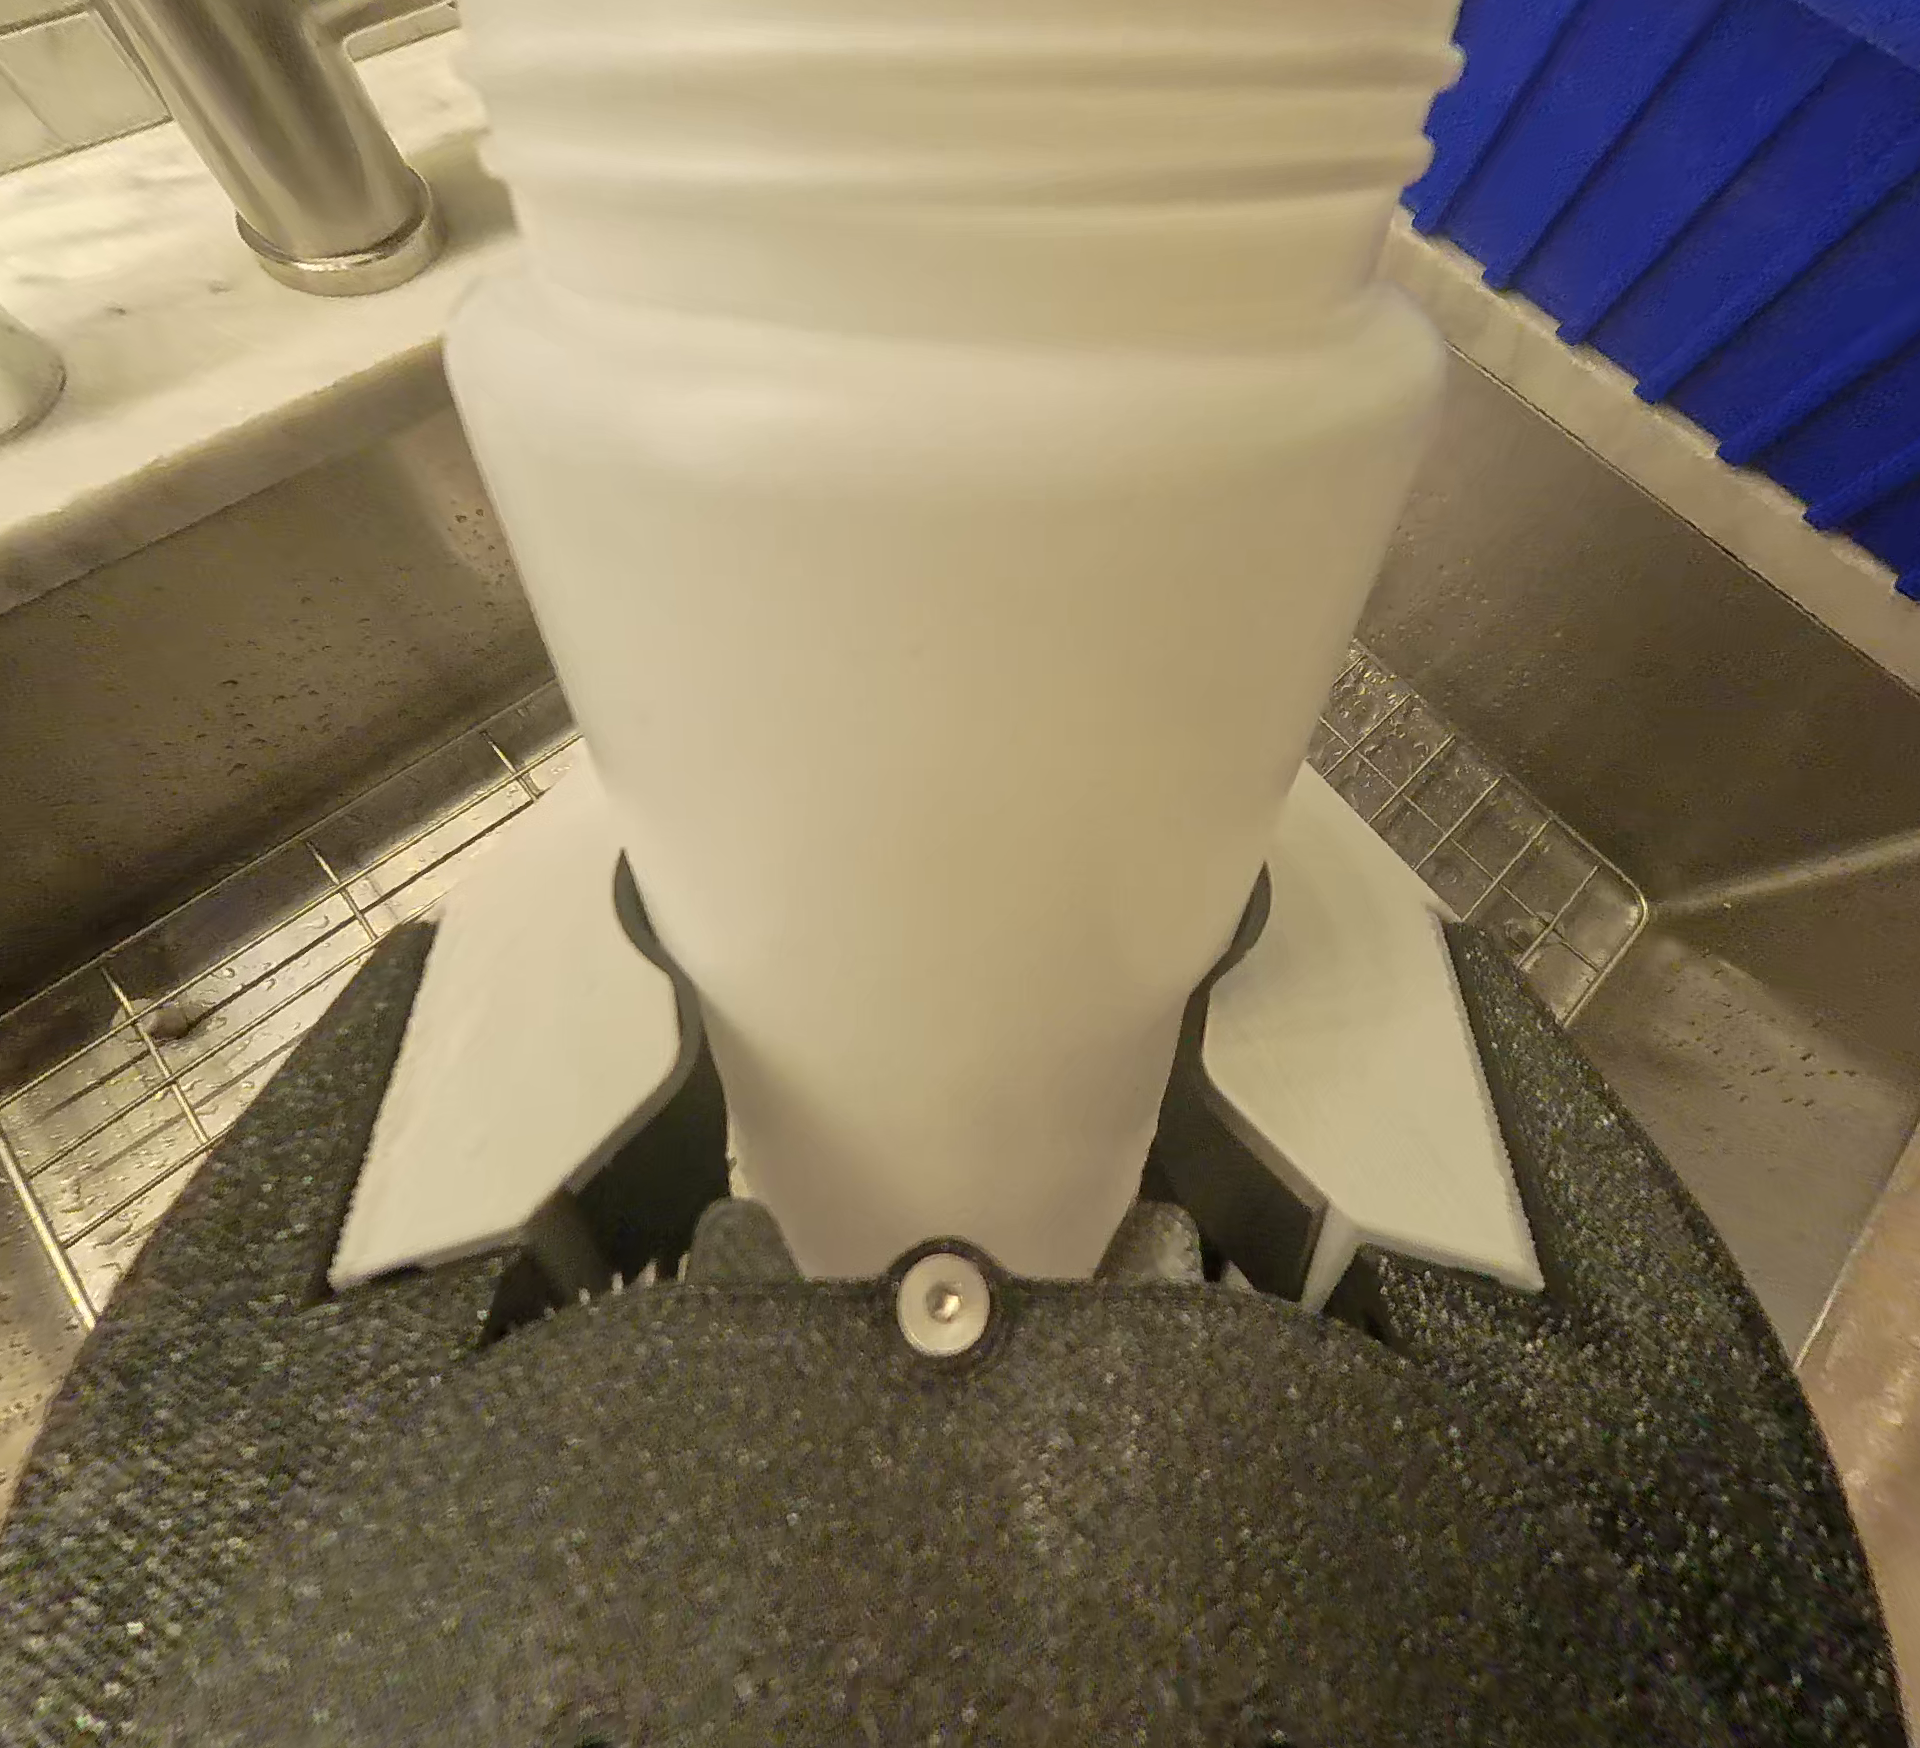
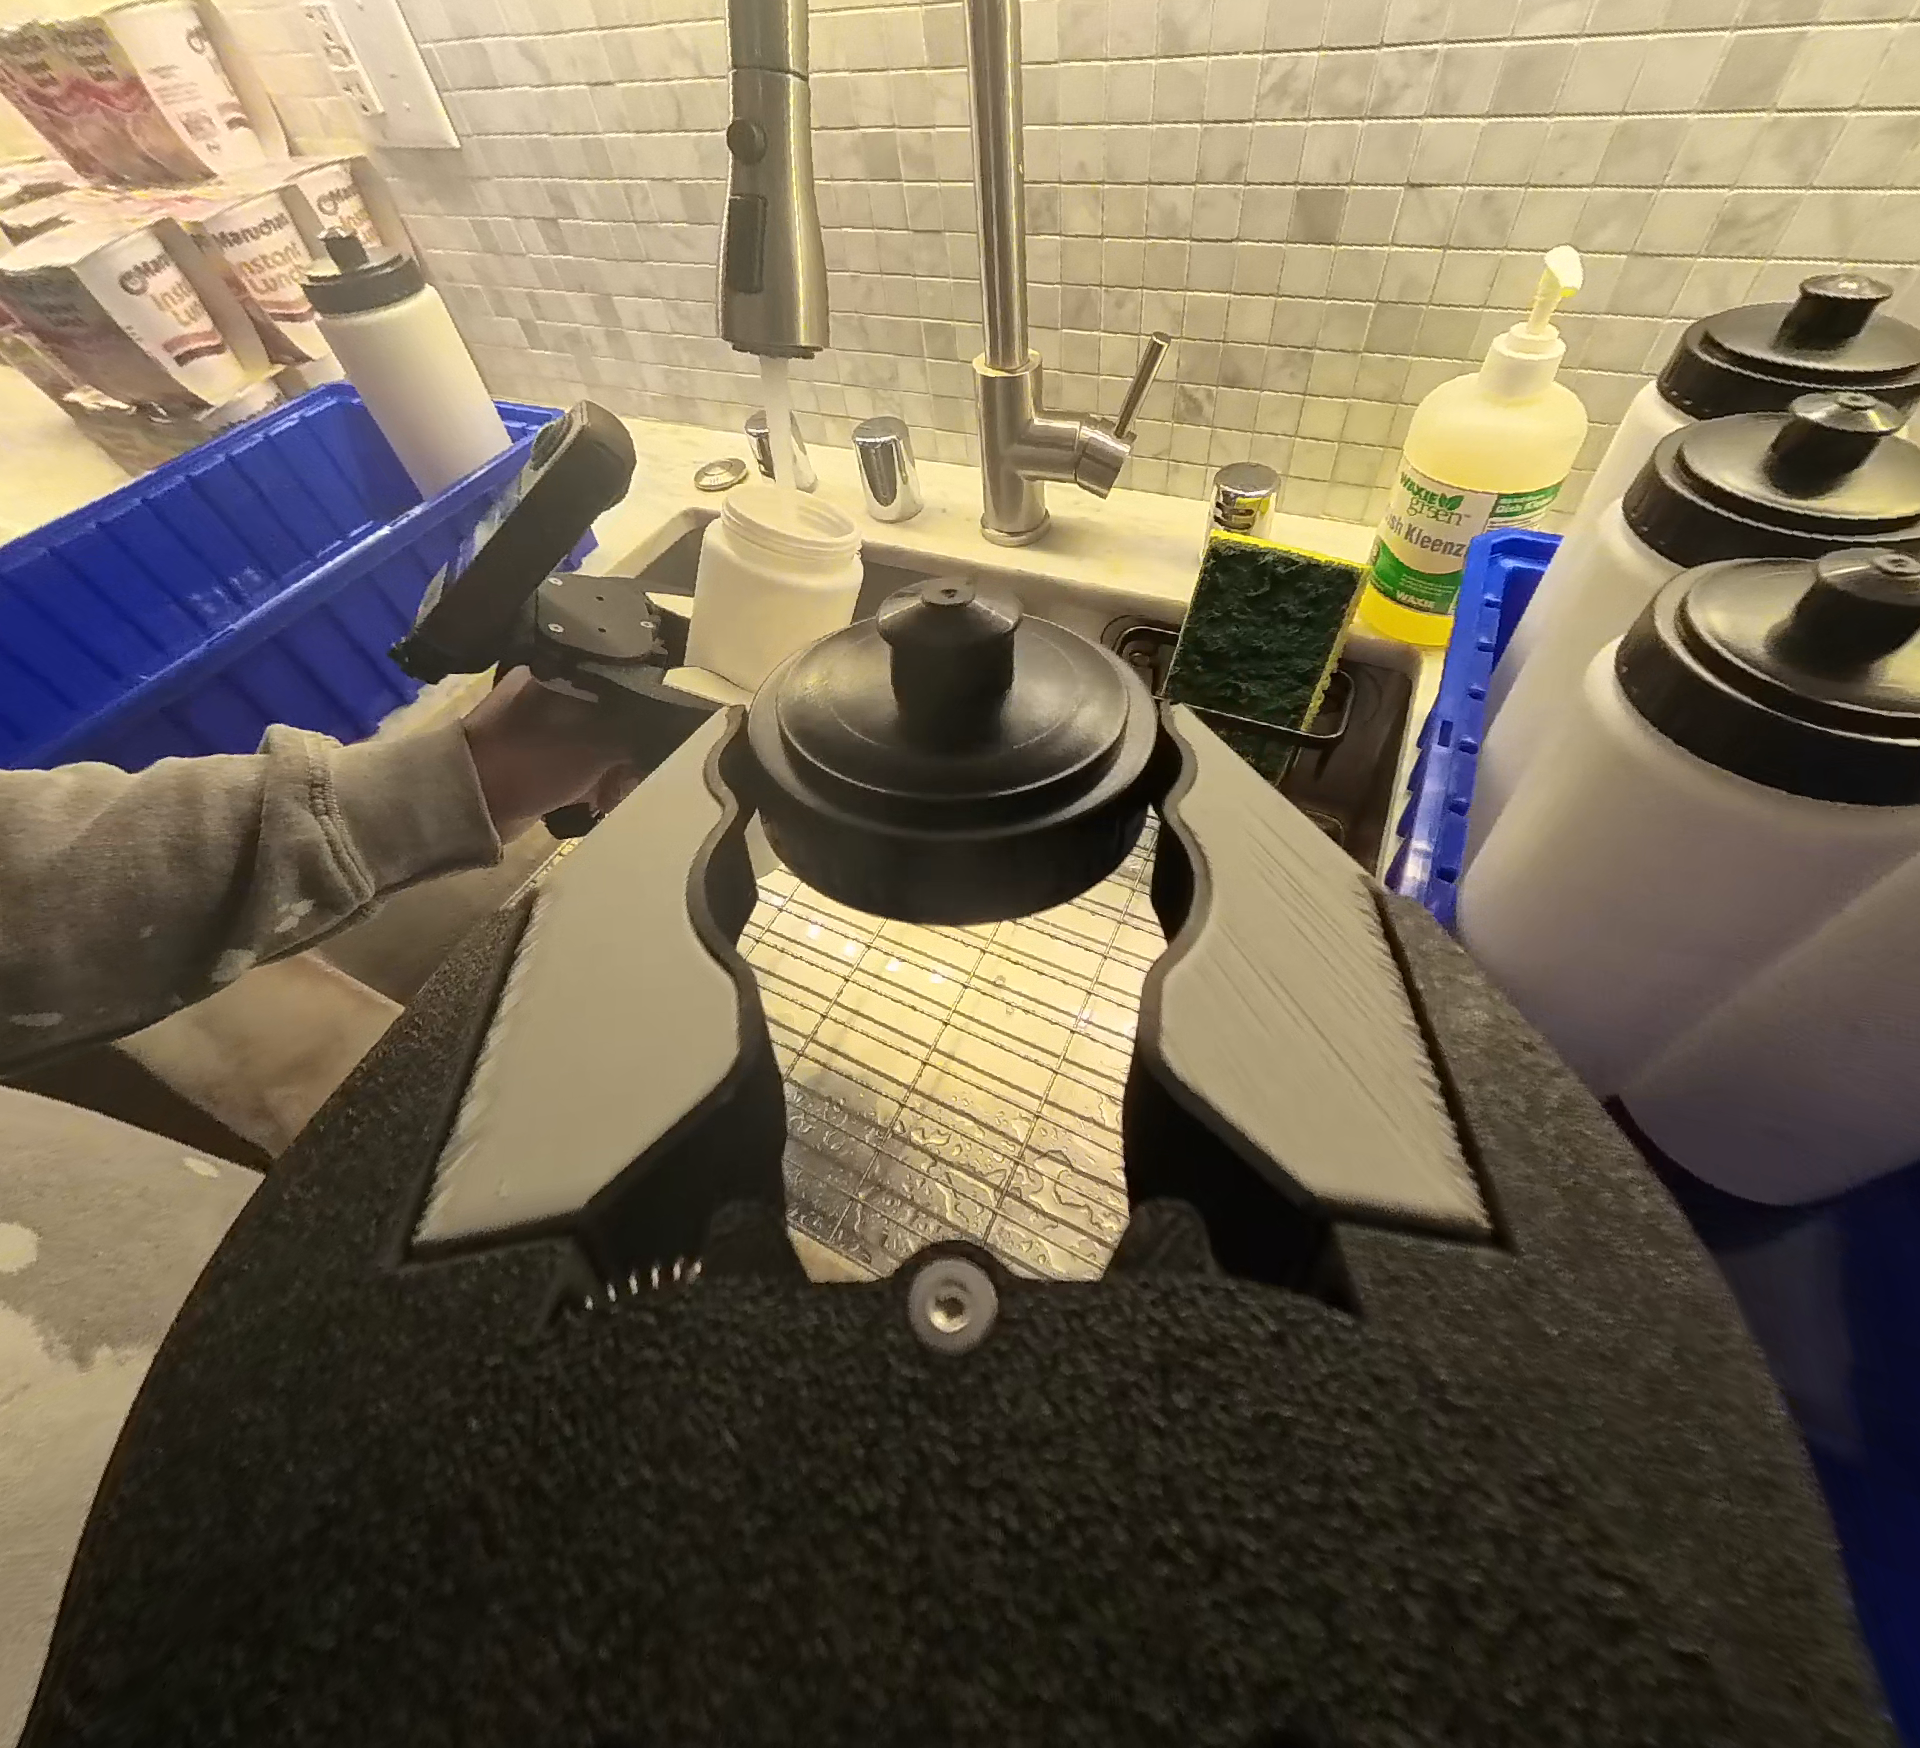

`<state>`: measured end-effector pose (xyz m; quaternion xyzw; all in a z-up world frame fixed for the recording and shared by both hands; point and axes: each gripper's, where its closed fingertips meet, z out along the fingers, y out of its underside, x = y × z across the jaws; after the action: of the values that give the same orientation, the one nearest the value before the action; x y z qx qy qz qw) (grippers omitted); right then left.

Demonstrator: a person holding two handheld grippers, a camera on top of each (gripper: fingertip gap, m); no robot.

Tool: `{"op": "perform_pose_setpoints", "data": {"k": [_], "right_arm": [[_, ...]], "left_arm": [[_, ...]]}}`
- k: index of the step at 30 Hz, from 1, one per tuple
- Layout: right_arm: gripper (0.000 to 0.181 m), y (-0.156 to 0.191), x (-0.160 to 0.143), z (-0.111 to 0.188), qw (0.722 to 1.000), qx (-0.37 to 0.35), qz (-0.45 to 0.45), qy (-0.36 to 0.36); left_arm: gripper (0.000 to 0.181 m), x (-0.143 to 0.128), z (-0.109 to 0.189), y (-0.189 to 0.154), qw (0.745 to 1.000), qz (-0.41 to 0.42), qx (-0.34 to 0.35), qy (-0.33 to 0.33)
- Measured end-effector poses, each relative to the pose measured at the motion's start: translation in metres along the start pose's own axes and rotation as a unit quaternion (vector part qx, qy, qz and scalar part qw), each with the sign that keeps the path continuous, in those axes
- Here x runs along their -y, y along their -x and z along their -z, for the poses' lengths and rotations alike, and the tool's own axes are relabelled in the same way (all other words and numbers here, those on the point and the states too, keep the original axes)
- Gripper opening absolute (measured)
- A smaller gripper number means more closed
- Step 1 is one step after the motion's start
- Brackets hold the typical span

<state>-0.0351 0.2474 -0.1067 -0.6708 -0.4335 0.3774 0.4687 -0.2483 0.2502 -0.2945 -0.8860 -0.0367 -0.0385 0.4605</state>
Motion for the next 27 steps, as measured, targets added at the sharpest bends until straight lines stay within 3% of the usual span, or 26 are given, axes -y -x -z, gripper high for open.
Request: {"op": "perform_pose_setpoints", "data": {"k": [20,22,24,27], "right_arm": [[0.074,0.006,-0.003,-0.002,1.0,0.006,0.004,0.003],[0.051,0.009,0.002,0.001,1.0,0.013,0.0,-0.015],[0.0,0.008,0.005,0.003,0.999,0.012,-0.001,-0.034],[0.0,0.0,0.008,0.007,0.999,-0.004,-0.004,-0.052]], "left_arm": [[0.104,0.004,0.004,-0.003,1.0,0.006,-0.01,-0.012],[0.104,0.005,0.005,-0.003,1.0,0.006,-0.011,-0.014],[0.104,0.005,0.005,-0.003,1.0,0.007,-0.01,-0.015],[0.104,0.005,0.006,-0.003,1.0,0.007,-0.009,-0.017]]}}
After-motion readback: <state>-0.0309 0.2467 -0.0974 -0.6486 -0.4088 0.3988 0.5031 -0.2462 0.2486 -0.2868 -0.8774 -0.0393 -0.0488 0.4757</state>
